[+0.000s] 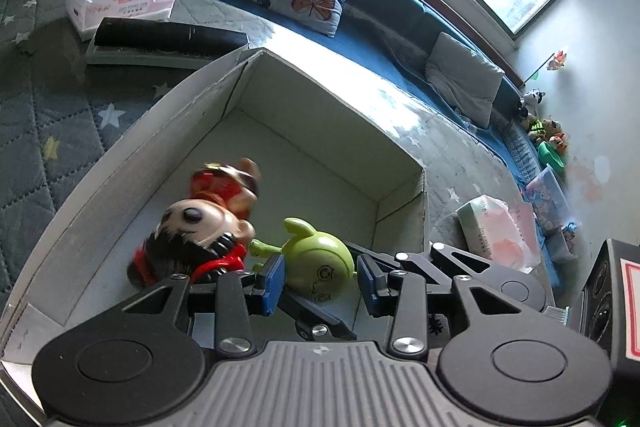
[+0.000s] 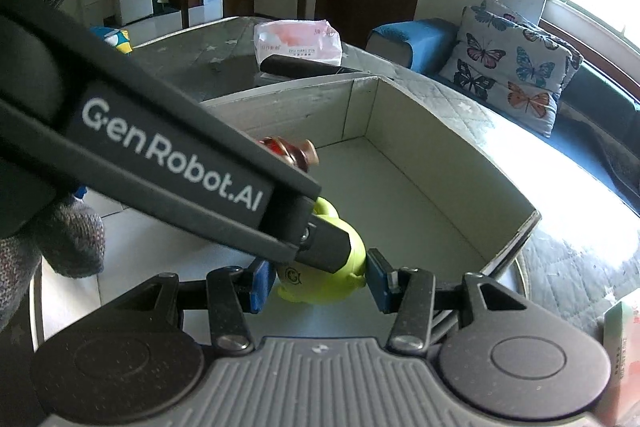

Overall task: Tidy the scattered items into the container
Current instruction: 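Carry the green alien toy with the left gripper into the box, then open the left gripper to release the alien toy in the box, then move the left gripper to the white plush bunny and grasp it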

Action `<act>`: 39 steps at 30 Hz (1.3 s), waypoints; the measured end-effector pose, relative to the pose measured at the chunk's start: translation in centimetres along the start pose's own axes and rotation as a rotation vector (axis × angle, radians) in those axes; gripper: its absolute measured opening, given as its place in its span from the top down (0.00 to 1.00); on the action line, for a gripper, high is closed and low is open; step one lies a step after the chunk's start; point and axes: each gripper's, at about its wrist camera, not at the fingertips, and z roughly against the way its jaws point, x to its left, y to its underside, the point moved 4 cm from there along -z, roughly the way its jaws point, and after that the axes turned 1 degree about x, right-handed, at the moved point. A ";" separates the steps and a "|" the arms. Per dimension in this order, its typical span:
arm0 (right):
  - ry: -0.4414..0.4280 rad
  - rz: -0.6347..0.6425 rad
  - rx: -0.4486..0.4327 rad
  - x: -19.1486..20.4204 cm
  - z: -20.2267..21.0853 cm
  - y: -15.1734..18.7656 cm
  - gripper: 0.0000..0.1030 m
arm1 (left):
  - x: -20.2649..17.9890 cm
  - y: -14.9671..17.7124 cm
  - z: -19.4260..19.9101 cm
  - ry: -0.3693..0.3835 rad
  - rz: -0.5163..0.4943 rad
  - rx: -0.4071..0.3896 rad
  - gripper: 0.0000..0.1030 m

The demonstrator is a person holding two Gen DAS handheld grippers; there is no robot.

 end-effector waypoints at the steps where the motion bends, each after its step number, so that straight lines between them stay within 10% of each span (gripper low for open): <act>1: -0.001 -0.003 -0.003 0.0 0.1 0.1 0.52 | 0.1 0.1 0.0 -0.001 0.004 0.000 0.59; 22: 0.012 -0.123 -0.188 -0.5 7.1 2.3 0.21 | -3.2 2.3 5.2 0.058 -0.027 -0.097 0.59; 39: 0.157 -0.215 -0.310 -0.7 15.4 10.6 0.00 | -8.9 8.7 6.6 0.138 -0.114 -0.080 0.59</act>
